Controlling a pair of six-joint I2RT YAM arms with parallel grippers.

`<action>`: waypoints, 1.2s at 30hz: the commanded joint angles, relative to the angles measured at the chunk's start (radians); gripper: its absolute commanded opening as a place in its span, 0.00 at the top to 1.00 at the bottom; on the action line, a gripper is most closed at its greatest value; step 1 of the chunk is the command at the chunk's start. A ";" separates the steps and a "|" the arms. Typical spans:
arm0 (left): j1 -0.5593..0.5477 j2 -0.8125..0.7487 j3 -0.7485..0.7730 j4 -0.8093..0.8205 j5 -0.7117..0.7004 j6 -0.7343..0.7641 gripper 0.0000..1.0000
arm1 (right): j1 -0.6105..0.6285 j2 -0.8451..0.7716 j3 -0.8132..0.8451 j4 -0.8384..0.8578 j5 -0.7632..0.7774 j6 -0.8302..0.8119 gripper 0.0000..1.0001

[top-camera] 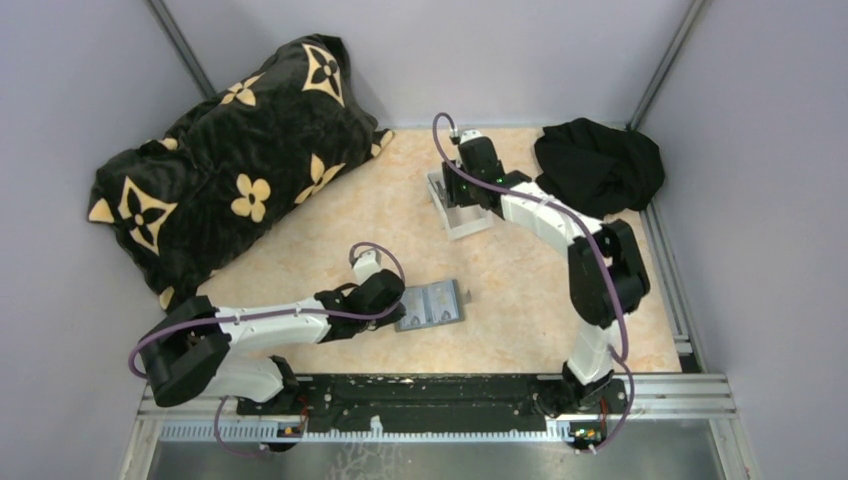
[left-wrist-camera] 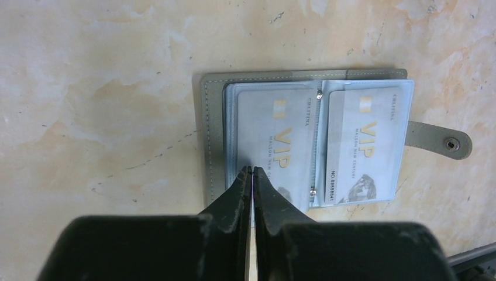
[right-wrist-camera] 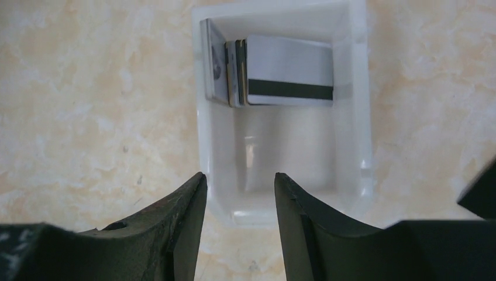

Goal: Put the credit cards into the card holder
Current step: Pick up the credit card from the storage box.

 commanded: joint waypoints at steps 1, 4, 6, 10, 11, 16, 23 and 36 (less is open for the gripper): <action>-0.002 -0.006 0.029 -0.036 -0.032 0.046 0.92 | -0.043 0.086 0.129 0.016 -0.063 -0.022 0.53; -0.002 -0.009 0.031 -0.037 -0.033 0.056 0.92 | -0.064 0.139 0.183 0.013 -0.080 -0.023 0.53; -0.001 -0.009 0.032 -0.037 -0.034 0.060 0.92 | -0.073 0.172 0.212 0.012 -0.093 -0.025 0.53; 0.000 -0.001 0.034 -0.036 -0.034 0.061 0.92 | -0.080 0.217 0.261 -0.001 -0.113 -0.030 0.53; 0.000 0.001 0.035 -0.034 -0.034 0.062 0.92 | -0.081 0.227 0.270 -0.003 -0.120 -0.030 0.53; 0.001 0.008 0.044 -0.035 -0.035 0.068 0.92 | -0.089 0.275 0.310 -0.013 -0.141 -0.028 0.53; 0.006 0.004 0.045 -0.036 -0.040 0.070 0.92 | -0.103 0.336 0.364 -0.025 -0.166 -0.026 0.52; 0.018 0.019 0.046 -0.032 -0.028 0.072 0.92 | -0.130 0.433 0.447 -0.063 -0.236 -0.011 0.53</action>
